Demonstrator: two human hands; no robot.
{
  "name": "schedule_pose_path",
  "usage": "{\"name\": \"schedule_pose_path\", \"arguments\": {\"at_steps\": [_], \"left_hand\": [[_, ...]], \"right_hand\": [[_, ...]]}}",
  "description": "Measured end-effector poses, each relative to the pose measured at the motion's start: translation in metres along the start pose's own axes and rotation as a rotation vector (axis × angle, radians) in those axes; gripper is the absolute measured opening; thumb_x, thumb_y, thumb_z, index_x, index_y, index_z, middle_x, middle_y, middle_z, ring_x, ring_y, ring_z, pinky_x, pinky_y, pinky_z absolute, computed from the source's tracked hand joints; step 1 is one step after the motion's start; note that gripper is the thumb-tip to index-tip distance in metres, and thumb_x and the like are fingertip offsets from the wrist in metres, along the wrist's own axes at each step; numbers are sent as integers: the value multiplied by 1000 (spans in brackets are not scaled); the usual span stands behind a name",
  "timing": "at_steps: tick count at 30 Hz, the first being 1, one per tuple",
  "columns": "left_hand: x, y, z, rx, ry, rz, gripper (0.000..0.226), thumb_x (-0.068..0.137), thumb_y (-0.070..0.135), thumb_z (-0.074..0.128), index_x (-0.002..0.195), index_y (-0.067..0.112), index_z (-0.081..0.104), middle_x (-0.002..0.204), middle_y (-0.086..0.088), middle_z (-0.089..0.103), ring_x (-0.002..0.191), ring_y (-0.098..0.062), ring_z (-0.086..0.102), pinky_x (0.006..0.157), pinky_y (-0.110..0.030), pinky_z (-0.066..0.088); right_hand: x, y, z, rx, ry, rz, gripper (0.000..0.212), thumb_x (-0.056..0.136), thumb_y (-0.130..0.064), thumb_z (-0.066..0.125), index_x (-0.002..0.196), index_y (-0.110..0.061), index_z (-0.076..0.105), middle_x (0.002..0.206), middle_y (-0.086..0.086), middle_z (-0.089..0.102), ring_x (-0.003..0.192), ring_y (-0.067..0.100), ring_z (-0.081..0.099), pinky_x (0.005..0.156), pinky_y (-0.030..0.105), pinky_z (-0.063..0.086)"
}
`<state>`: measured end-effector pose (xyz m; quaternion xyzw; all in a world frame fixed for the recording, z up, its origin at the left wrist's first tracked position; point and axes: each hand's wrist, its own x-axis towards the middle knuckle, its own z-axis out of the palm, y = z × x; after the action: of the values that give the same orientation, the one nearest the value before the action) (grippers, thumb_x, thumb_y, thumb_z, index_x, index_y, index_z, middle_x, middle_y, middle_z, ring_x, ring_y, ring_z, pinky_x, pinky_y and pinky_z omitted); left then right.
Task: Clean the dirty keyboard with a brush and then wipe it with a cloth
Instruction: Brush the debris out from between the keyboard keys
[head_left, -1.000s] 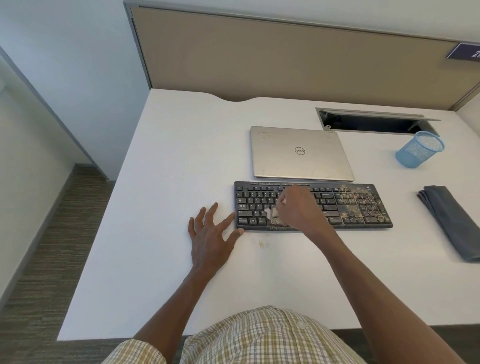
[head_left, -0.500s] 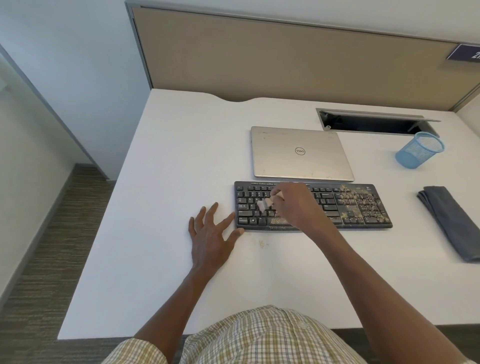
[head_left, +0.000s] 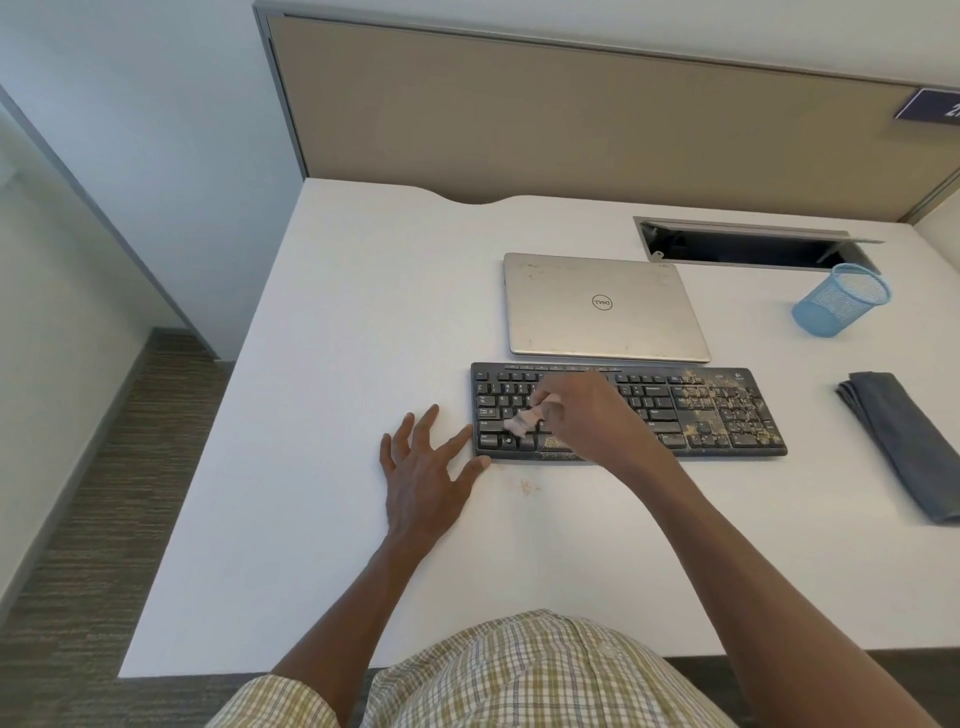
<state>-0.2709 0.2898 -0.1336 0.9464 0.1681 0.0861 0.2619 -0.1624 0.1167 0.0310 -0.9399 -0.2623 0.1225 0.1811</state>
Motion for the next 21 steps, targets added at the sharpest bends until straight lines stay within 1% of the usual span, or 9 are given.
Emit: {"name": "schedule_pose_path", "arguments": {"at_steps": [1,3,5,8,11,12,15,18,21], "left_hand": [[0,0,0,1,5,3,52,91,74,48,135,48,61,163,1,32,153,-27,15,124,-53,9],[0,0,0,1,13,6,53,91,74,47,135,47,61,163,0,33,153,-27,16,123,-53,10],[0,1,-1,-4,14,6,54,90,74,45,134,47,62,163,0,33,153,-28,17,123,-54,10],[0,2,-2,-9,4,-3,56,89,76,44,134,48,61,163,1,33,153,-27,16,123,-53,10],[0,1,-2,-15,-4,-8,56,89,77,43,135,49,60,163,1,32,153,-27,14,123,-52,8],[0,1,-2,-14,-7,-9,56,89,77,43,135,49,60,164,2,31,154,-26,14,124,-52,8],[0,1,-2,-9,-8,-8,57,89,77,42,135,48,61,164,2,31,153,-27,14,123,-53,9],[0,1,-2,-12,-6,-4,57,90,77,43,135,48,61,163,1,31,154,-27,14,123,-53,9],[0,1,-2,-7,-12,-8,57,89,77,42,135,48,60,164,1,31,154,-26,13,124,-52,7]], "right_hand": [[0,0,-1,21,4,-45,20,95,-6,53,98,-12,72,76,-1,62,49,-1,43,45,12,32],[3,0,3,28,-24,-107,23,93,-3,53,97,-12,74,75,-1,63,53,6,49,50,13,34],[4,3,6,18,-43,-120,24,92,-1,54,93,-12,75,72,0,63,54,10,52,54,23,40],[0,11,2,-66,-43,-89,24,93,-1,54,96,-12,76,71,-4,59,48,-3,41,48,13,28],[0,13,-4,-187,-87,-47,28,92,1,54,103,-13,74,79,3,66,57,8,44,47,10,24],[1,12,-5,-202,-83,-40,28,91,1,54,104,-14,74,81,3,69,62,10,47,48,10,26],[2,11,-4,-105,-29,-51,28,90,1,53,102,-15,74,84,3,73,66,14,55,57,23,40],[-2,15,2,-15,-13,-105,26,92,-1,54,99,-13,75,78,7,71,59,16,55,57,26,41],[-6,20,2,-116,-3,-81,25,91,0,55,100,-13,75,83,6,73,62,15,53,59,25,42]]}}
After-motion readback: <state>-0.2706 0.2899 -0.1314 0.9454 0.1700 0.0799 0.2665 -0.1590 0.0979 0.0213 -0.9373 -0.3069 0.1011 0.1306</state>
